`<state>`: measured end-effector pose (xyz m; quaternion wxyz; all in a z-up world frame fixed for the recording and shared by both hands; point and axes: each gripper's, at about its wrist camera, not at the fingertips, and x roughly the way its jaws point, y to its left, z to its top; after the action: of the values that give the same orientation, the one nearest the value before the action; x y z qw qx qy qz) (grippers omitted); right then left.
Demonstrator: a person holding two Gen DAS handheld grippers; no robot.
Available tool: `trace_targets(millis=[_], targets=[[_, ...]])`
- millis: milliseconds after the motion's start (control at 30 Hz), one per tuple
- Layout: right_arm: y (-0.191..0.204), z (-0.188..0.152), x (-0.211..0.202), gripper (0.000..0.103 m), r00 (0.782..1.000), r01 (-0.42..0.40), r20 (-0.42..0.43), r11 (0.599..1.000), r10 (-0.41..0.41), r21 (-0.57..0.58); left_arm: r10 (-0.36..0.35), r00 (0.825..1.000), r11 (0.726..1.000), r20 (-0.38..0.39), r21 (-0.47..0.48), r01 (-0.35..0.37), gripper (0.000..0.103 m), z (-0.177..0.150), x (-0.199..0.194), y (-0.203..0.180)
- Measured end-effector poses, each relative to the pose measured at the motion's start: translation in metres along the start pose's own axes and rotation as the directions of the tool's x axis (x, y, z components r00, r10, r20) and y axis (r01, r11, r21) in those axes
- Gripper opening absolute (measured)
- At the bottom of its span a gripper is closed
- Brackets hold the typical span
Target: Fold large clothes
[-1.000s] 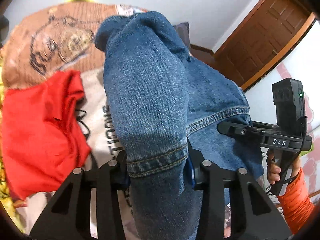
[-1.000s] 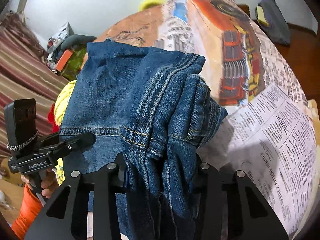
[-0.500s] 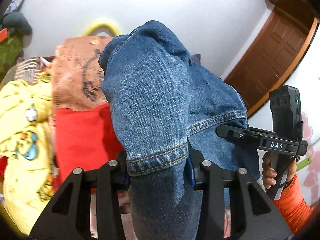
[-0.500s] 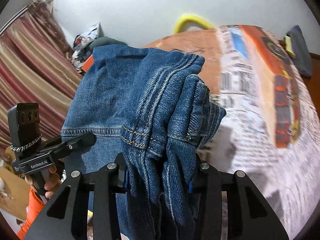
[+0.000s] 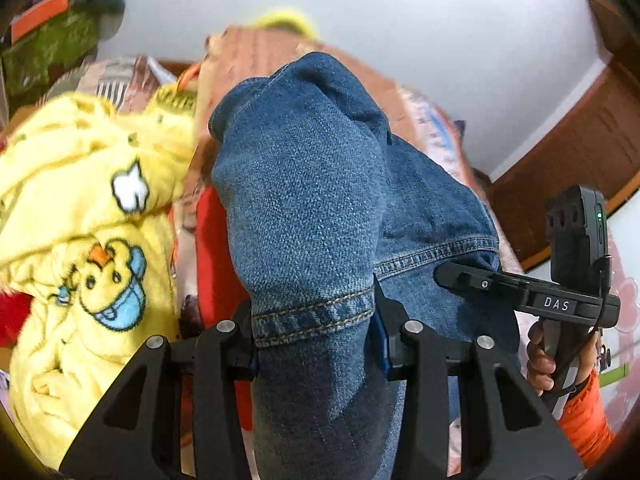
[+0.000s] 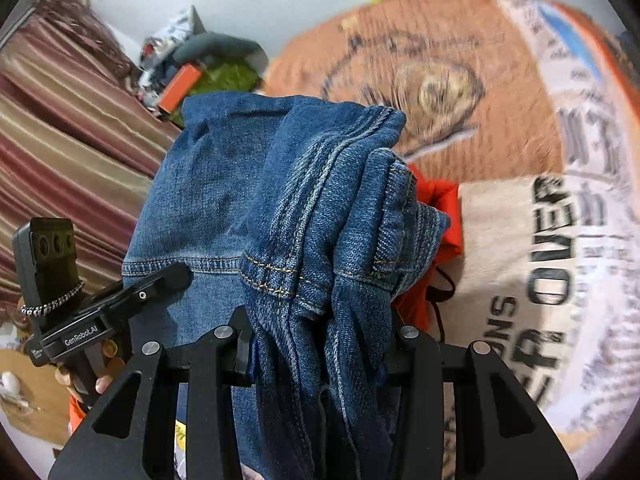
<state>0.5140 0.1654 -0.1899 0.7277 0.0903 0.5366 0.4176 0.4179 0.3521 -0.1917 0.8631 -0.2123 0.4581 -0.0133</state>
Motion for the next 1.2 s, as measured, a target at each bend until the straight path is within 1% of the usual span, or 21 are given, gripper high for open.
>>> trace_targets(millis=[67, 133, 200, 300, 433, 533, 567, 667, 733, 767, 800, 833, 867, 900, 933, 967, 1000, 1067, 1100, 1133, 1200], targets=[[-0.017, 0.002, 0.027, 0.038, 0.999, 0.006, -0.042, 0.999, -0.004, 0.032, 0.001, 1.000, 1.000, -0.028, -0.023, -0.002, 0.042, -0.002, 0.023, 0.016], [-0.030, 0.003, 0.046, 0.040, 0.998, 0.013, -0.066, 0.999, -0.010, 0.051, -0.001, 0.999, 0.999, -0.052, -0.051, -0.001, 0.045, -0.006, 0.042, 0.030], [-0.037, 0.001, 0.053, 0.046, 0.998, 0.020, -0.068, 0.999, -0.017, 0.044, 0.001, 0.999, 0.998, -0.037, -0.065, -0.003, 0.054, -0.010, 0.050, 0.040], [-0.039, -0.005, 0.046, 0.053, 0.997, 0.057, -0.049, 0.998, -0.057, -0.003, -0.005, 0.999, 0.997, -0.037, -0.075, 0.002, 0.059, -0.014, 0.046, 0.043], [-0.024, -0.014, 0.022, 0.054, 0.990, 0.141, -0.010, 0.986, -0.142, -0.091, 0.090, 0.996, 0.996, -0.012, -0.023, -0.091, 0.059, -0.022, 0.027, 0.029], [-0.009, -0.023, 0.011, 0.057, 0.977, 0.213, 0.035, 0.964, -0.210, -0.158, 0.179, 0.983, 0.982, 0.031, 0.053, -0.181, 0.063, -0.035, 0.003, 0.004], [-0.004, -0.029, 0.006, 0.058, 0.970, 0.242, 0.058, 0.952, -0.236, -0.184, 0.198, 0.979, 0.976, 0.044, 0.080, -0.201, 0.063, -0.039, -0.003, -0.002], [0.010, -0.038, 0.000, 0.059, 0.956, 0.290, 0.116, 0.925, -0.269, -0.246, 0.238, 0.969, 0.960, 0.074, 0.135, -0.246, 0.063, -0.052, -0.017, -0.016], [0.019, -0.045, -0.006, 0.060, 0.948, 0.311, 0.160, 0.908, -0.275, -0.280, 0.252, 0.963, 0.952, 0.098, 0.156, -0.265, 0.068, -0.061, -0.024, -0.023], [0.023, -0.049, -0.008, 0.064, 0.943, 0.323, 0.181, 0.900, -0.279, -0.294, 0.259, 0.960, 0.948, 0.107, 0.162, -0.274, 0.072, -0.067, -0.027, -0.025], [0.026, -0.053, -0.008, 0.070, 0.938, 0.334, 0.198, 0.892, -0.283, -0.305, 0.266, 0.957, 0.945, 0.115, 0.165, -0.283, 0.075, -0.072, -0.029, -0.028], [0.028, -0.055, -0.006, 0.073, 0.935, 0.344, 0.208, 0.884, -0.289, -0.316, 0.276, 0.954, 0.941, 0.117, 0.169, -0.293, 0.077, -0.077, -0.028, -0.028], [0.030, -0.055, -0.003, 0.074, 0.932, 0.351, 0.212, 0.879, -0.294, -0.324, 0.292, 0.949, 0.934, 0.116, 0.177, -0.309, 0.080, -0.082, -0.025, -0.029], [0.028, -0.058, -0.001, 0.074, 0.929, 0.361, 0.212, 0.871, -0.304, -0.333, 0.313, 0.943, 0.926, 0.111, 0.187, -0.329, 0.081, -0.089, -0.022, -0.027], [0.024, -0.060, 0.007, 0.074, 0.923, 0.381, 0.198, 0.858, -0.330, -0.345, 0.327, 0.939, 0.920, 0.104, 0.190, -0.342, 0.081, -0.093, -0.019, -0.026], [0.021, -0.060, 0.013, 0.074, 0.917, 0.398, 0.181, 0.848, -0.356, -0.350, 0.340, 0.936, 0.917, 0.097, 0.189, -0.352, 0.085, -0.100, -0.015, -0.022], [0.017, -0.062, 0.016, 0.076, 0.914, 0.406, 0.167, 0.843, -0.370, -0.354, 0.339, 0.936, 0.918, 0.097, 0.186, -0.351, 0.088, -0.106, -0.013, -0.018], [0.001, -0.068, 0.016, 0.081, 0.932, 0.361, 0.150, 0.871, -0.329, -0.334, 0.329, 0.940, 0.925, 0.094, 0.168, -0.341, 0.090, -0.114, -0.012, -0.010], [-0.004, -0.070, 0.012, 0.084, 0.937, 0.348, 0.146, 0.882, -0.317, -0.317, 0.323, 0.942, 0.930, 0.092, 0.155, -0.334, 0.090, -0.116, -0.011, -0.006], [-0.012, -0.071, 0.009, 0.084, 0.944, 0.328, 0.137, 0.900, -0.301, -0.286, 0.310, 0.947, 0.938, 0.089, 0.132, -0.320, 0.090, -0.120, -0.011, -0.002], [-0.020, -0.074, 0.005, 0.085, 0.952, 0.303, 0.120, 0.917, -0.280, -0.259, 0.283, 0.956, 0.954, 0.075, 0.086, -0.289, 0.090, -0.124, -0.011, 0.006]])
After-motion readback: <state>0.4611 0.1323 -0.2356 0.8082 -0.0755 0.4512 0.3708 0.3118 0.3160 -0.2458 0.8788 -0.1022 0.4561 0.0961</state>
